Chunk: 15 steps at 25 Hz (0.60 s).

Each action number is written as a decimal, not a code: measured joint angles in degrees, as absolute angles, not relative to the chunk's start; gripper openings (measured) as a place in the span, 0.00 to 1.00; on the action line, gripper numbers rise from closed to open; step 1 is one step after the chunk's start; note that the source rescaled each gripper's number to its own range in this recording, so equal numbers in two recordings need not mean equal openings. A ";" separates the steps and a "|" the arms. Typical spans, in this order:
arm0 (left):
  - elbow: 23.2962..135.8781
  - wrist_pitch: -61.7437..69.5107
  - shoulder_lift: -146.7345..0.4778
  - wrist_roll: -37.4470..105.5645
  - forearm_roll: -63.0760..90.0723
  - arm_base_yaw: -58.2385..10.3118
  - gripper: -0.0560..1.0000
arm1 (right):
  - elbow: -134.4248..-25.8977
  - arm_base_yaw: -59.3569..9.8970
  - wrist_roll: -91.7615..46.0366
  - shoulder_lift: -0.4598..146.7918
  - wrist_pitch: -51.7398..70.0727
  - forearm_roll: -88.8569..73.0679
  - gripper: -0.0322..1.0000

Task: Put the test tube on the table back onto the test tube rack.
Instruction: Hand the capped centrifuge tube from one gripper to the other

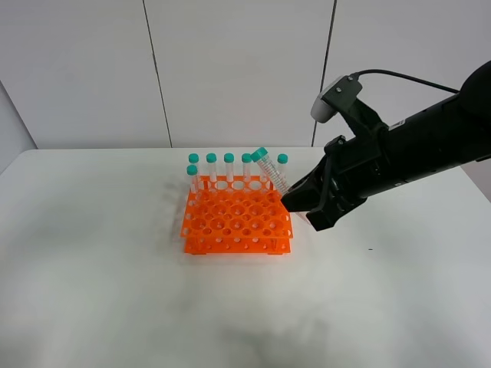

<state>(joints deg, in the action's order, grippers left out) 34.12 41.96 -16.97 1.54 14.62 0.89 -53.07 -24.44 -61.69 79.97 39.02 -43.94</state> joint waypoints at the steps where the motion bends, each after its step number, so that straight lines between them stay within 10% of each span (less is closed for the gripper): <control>1: 34.57 39.23 -19.95 4.70 17.88 0.89 0.97 | -53.07 -25.07 -61.93 79.97 38.73 -43.94 0.04; 15: 37.44 37.30 -60.92 63.42 83.78 -1.38 0.97 | -53.07 -33.06 -60.68 79.97 31.37 -44.72 0.04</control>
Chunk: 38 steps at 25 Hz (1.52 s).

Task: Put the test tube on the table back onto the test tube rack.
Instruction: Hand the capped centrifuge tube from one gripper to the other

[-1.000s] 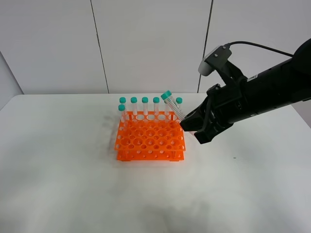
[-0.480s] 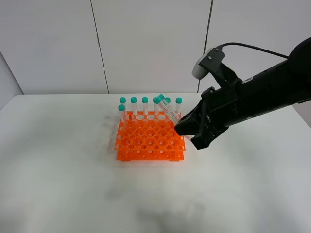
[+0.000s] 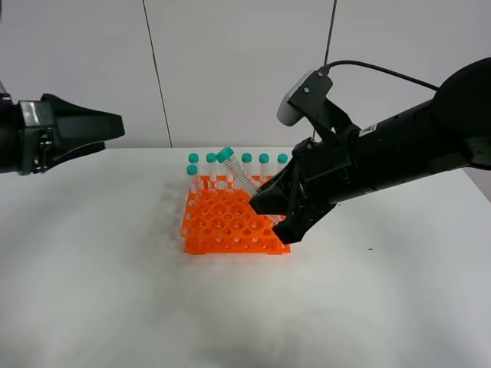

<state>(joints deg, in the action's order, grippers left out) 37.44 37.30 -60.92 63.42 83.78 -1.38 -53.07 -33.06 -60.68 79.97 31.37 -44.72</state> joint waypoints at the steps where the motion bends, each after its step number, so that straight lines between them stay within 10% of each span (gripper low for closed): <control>1: 37.49 37.36 -62.53 65.65 86.79 -2.92 0.97 | -53.07 -33.06 -60.41 79.97 30.89 -44.77 0.04; 14: 45.39 28.85 -78.86 75.62 98.40 -25.05 0.97 | -53.07 -33.06 -58.23 79.97 32.16 -44.77 0.04; 38: 47.00 27.98 -80.40 75.92 98.67 -27.33 0.97 | -53.07 -33.06 -53.78 79.97 30.71 -45.62 0.04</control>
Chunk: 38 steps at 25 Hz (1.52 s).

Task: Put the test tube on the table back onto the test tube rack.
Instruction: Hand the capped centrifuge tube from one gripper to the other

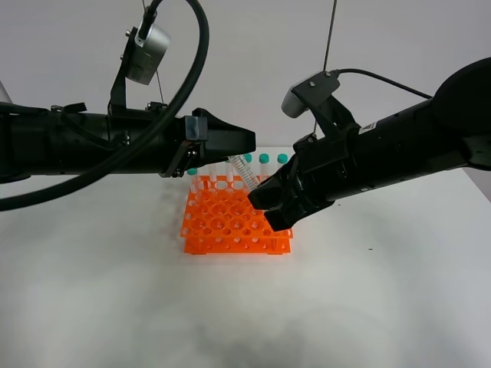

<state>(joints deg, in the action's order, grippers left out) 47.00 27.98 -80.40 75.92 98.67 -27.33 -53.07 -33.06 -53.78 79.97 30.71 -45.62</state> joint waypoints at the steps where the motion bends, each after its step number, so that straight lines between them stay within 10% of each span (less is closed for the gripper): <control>1: 47.00 27.98 -80.40 75.92 98.67 -27.33 0.97 | -53.07 -33.06 -53.78 79.97 30.71 -45.62 0.04; 7: 47.00 27.98 -80.40 75.92 98.67 -27.33 0.82 | -53.07 -33.06 -53.91 79.97 30.71 -45.62 0.04; 14: 47.00 26.67 -80.40 75.92 98.67 -27.33 0.05 | -53.07 -33.06 -53.95 79.97 30.82 -45.83 0.04; 22: 47.00 26.72 -80.40 75.86 98.67 -27.33 0.06 | -53.07 -33.06 -53.95 79.97 30.86 -45.88 0.06; 28: 47.00 26.98 -80.40 75.86 98.67 -27.33 0.06 | -53.07 -33.06 -54.27 79.97 29.36 -45.71 0.88; 38: 47.00 26.98 -80.40 75.86 98.67 -27.33 0.06 | -65.07 -33.06 -35.84 77.78 46.48 -27.11 0.99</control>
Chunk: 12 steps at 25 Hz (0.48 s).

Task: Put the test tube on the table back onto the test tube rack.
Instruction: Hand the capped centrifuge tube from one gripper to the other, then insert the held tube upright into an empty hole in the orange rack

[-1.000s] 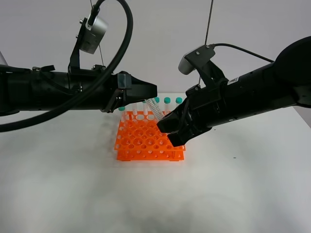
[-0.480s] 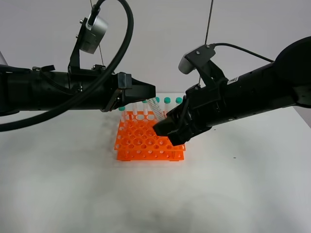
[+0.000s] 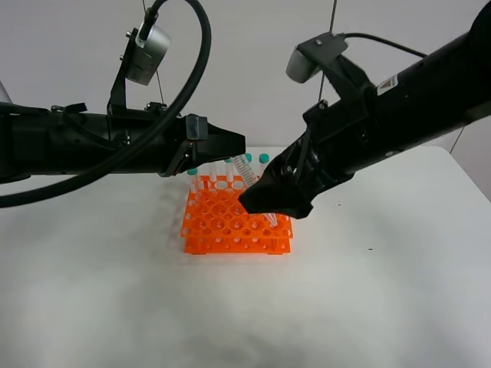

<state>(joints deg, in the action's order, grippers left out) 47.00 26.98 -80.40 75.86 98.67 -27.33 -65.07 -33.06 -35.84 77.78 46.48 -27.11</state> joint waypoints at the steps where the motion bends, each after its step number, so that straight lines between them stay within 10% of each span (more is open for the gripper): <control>1: 47.00 26.98 -80.40 75.86 98.67 -27.33 0.06 | -66.62 -33.06 -32.28 77.78 48.35 -23.25 0.99; 12: 47.00 26.98 -80.40 75.86 98.67 -27.33 0.06 | -72.46 -18.84 -15.46 78.40 55.27 -9.83 0.99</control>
<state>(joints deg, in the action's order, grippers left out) 47.00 26.98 -80.40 75.86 98.67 -27.33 -72.46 -18.84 -15.46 78.40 55.27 -9.83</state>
